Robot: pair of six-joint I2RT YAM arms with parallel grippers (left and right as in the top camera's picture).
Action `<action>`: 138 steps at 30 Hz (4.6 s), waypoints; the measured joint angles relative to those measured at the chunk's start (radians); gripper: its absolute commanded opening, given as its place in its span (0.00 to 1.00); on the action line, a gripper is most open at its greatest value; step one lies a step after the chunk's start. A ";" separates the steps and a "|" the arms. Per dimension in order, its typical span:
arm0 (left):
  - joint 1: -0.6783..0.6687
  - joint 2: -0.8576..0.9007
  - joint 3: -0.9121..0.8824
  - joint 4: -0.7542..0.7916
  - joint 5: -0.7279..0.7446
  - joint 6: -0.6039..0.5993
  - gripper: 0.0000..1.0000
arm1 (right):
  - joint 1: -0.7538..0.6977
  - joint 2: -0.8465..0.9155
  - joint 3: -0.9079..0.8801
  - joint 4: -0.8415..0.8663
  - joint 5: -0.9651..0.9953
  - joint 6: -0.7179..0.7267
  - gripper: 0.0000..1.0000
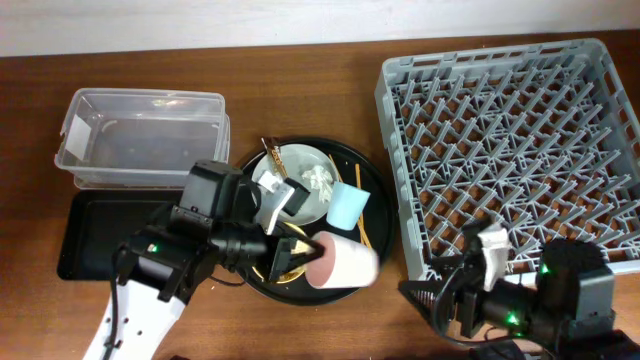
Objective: Sort waste into correct bins and load items into the dishwasher rack
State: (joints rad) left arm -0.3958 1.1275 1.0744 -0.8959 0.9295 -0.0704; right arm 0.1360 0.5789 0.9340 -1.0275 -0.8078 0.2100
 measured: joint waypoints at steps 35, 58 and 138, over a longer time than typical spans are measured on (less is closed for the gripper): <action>0.046 -0.008 0.003 0.023 0.078 0.052 0.99 | 0.051 0.096 0.095 -0.135 0.298 0.122 0.47; 0.055 0.004 0.003 0.119 -0.350 0.047 0.95 | -0.032 0.632 0.280 -0.177 0.607 0.017 0.89; 0.181 -0.030 -0.034 0.265 0.403 -0.032 0.00 | 0.271 0.502 0.330 0.051 -0.201 -0.293 0.93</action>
State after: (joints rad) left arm -0.2146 1.0977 1.0401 -0.6312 1.3323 -0.1020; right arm 0.4068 1.0805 1.2636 -0.9768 -1.0088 -0.0830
